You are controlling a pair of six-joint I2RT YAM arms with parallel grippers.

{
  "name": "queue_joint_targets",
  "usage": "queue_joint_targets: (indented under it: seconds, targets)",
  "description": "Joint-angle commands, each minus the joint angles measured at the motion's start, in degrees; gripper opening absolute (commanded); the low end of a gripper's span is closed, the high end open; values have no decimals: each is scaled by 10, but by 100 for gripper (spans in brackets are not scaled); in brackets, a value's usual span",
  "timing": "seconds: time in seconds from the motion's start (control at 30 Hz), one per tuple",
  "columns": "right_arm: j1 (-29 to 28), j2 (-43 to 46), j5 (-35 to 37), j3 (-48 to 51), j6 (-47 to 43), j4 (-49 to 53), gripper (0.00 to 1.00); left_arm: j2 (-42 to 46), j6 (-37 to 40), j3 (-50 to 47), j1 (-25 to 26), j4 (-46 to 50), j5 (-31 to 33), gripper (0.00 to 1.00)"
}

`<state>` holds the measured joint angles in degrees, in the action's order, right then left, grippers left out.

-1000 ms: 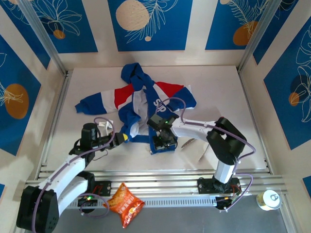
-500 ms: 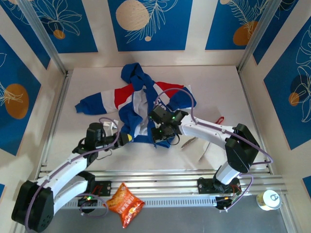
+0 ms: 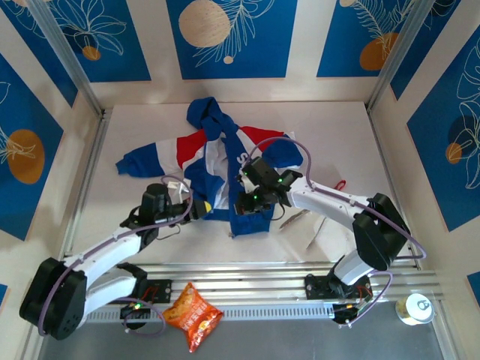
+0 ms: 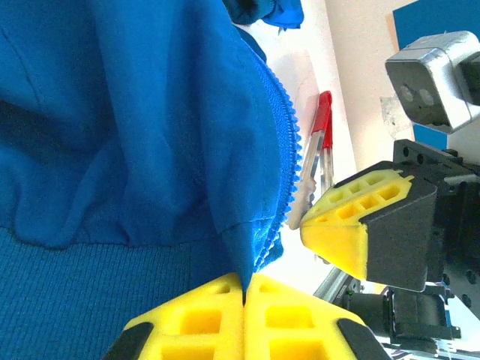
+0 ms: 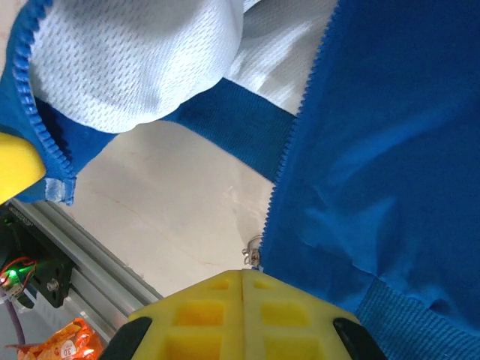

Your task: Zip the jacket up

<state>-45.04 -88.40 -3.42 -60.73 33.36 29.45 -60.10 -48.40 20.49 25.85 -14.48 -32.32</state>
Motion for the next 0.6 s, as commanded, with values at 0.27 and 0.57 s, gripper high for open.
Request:
queue_joint_targets:
  seconds: [0.27,0.57]
  targets:
    - [-16,-67,48,12,57,46,55,-29,3,18,31,-10,30,0]
    - [-50,-152,53,-25,63,55,58,-28,6,16,34,1,35,0]
